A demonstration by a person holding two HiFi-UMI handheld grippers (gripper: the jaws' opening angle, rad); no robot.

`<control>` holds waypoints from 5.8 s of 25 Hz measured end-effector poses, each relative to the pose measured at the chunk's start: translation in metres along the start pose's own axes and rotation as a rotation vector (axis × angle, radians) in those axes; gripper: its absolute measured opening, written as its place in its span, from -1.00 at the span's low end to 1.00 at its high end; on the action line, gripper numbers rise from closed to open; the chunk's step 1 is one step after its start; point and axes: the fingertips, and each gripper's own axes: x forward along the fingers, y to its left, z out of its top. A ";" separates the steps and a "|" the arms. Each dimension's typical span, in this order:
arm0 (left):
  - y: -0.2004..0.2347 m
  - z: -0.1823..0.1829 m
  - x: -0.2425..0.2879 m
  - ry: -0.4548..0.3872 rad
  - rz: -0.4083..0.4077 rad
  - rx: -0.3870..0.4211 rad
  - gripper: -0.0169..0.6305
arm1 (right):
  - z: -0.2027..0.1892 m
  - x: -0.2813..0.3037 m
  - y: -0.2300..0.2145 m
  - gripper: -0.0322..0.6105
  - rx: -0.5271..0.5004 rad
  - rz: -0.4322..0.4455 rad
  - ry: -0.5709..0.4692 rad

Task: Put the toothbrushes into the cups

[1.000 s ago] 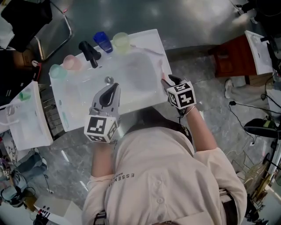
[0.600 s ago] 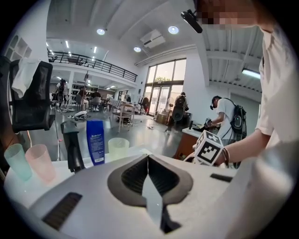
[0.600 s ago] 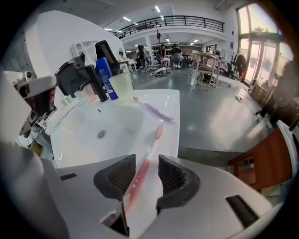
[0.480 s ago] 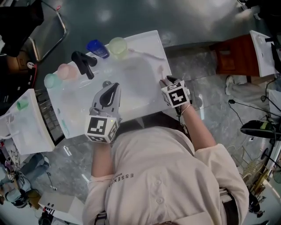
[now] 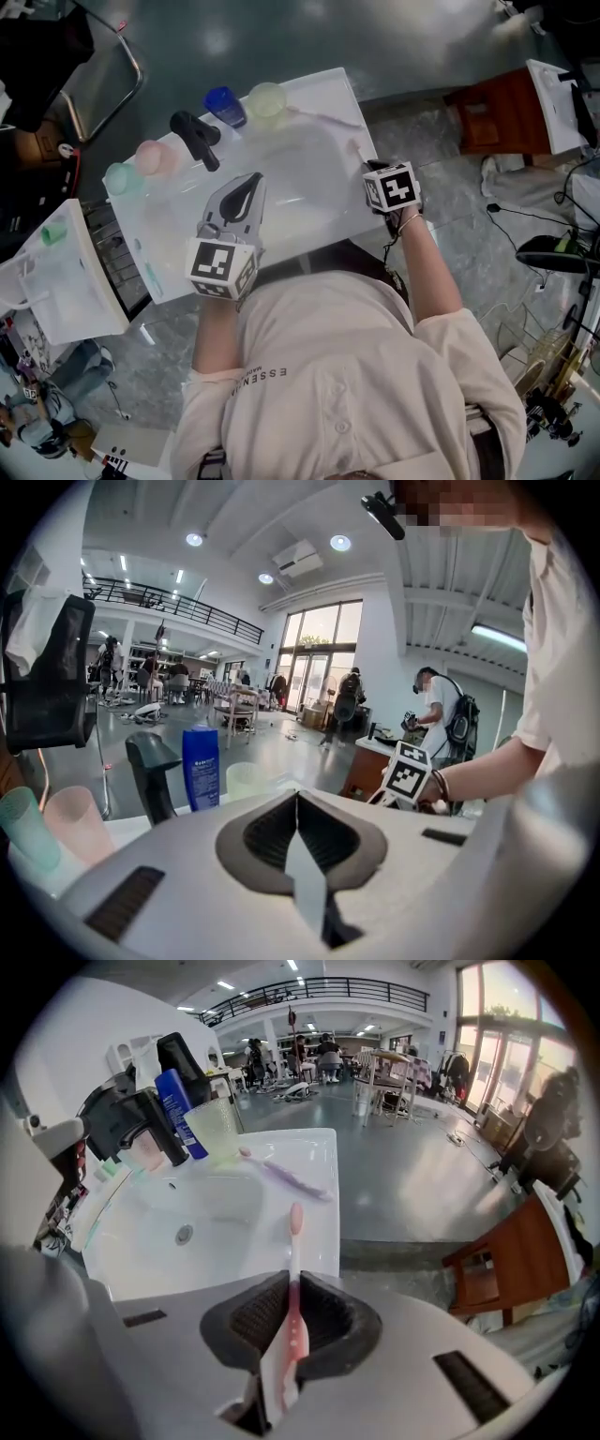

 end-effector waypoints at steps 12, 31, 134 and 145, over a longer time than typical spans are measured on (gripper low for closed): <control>0.019 0.018 -0.030 -0.063 0.016 0.032 -0.94 | 0.082 -0.063 0.037 -0.75 0.010 0.041 -0.316; 0.082 0.050 -0.083 -0.200 0.171 0.021 -0.94 | 0.274 -0.117 0.143 -0.75 -0.173 0.296 -0.904; 0.047 -0.010 -0.130 -0.180 0.249 -0.035 -0.94 | 0.170 -0.090 0.142 -0.74 -0.499 0.031 -0.513; 0.122 -0.018 -0.235 -0.209 0.217 0.029 -0.94 | 0.196 -0.144 0.278 -0.74 -0.384 0.033 -0.721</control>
